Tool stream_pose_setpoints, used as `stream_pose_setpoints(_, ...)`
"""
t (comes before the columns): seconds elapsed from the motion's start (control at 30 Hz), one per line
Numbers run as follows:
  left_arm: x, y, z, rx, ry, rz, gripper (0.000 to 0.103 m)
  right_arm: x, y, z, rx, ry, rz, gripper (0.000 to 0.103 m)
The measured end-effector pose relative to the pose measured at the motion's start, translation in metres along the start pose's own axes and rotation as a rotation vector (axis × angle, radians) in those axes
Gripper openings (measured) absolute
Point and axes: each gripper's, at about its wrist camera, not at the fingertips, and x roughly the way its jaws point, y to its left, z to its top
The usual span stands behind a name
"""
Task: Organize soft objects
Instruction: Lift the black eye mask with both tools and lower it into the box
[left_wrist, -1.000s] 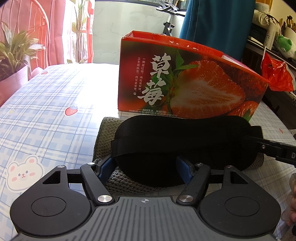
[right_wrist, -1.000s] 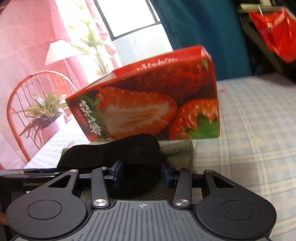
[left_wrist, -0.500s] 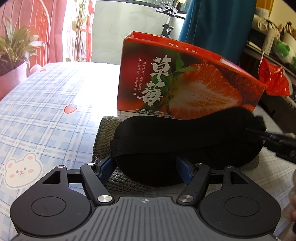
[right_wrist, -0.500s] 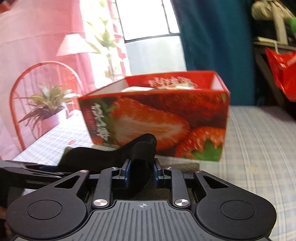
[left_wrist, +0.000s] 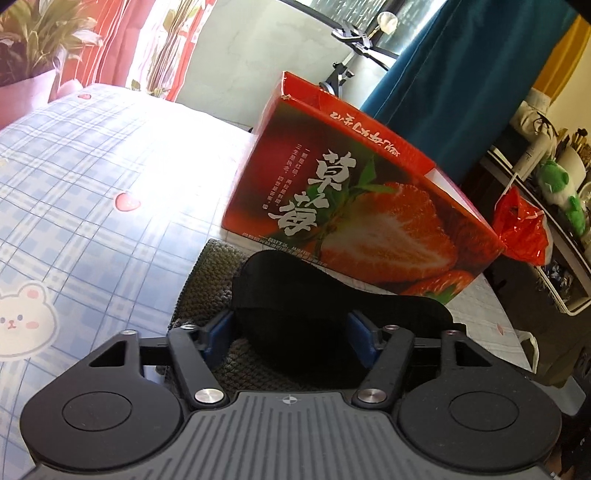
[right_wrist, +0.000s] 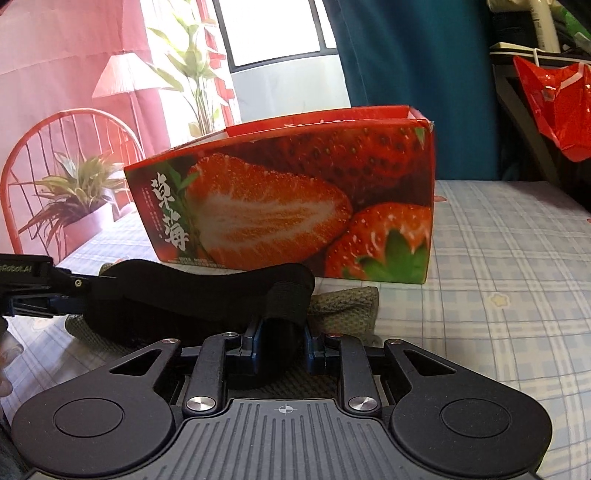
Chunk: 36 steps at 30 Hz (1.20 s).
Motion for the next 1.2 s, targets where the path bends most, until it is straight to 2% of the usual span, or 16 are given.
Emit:
stream_pose_setpoints(0.03,0.002,-0.001,0.001,0.006,0.006,0.008,0.053,0.0,0.0,0.0,-0.002,-0.003,0.001,0.02)
stream_pose_setpoints(0.1,0.001,-0.003,0.0,0.016,0.001,0.027,0.044,0.0,-0.001,-0.001,-0.004,-0.005,0.003,0.02)
stream_pose_setpoints(0.17,-0.001,-0.006,-0.001,0.032,-0.01,0.038,0.031,0.0,-0.002,-0.001,-0.001,-0.008,0.007,0.02)
stream_pose_setpoints(0.37,-0.009,-0.021,-0.004,0.107,-0.044,0.05,0.016,-0.001,-0.004,-0.001,0.017,-0.014,0.023,0.019)
stream_pose_setpoints(0.67,-0.018,-0.043,-0.01,0.199,-0.08,0.032,0.012,-0.017,-0.006,0.002,0.05,-0.052,0.026,0.018)
stream_pose_setpoints(0.87,-0.021,-0.048,-0.013,0.2,-0.083,0.027,0.012,-0.036,0.002,0.009,0.022,-0.101,0.018,0.017)
stream_pose_setpoints(1.2,-0.043,-0.06,-0.011,0.203,-0.137,0.003,0.012,-0.067,0.01,0.02,0.005,-0.155,0.014,0.016)
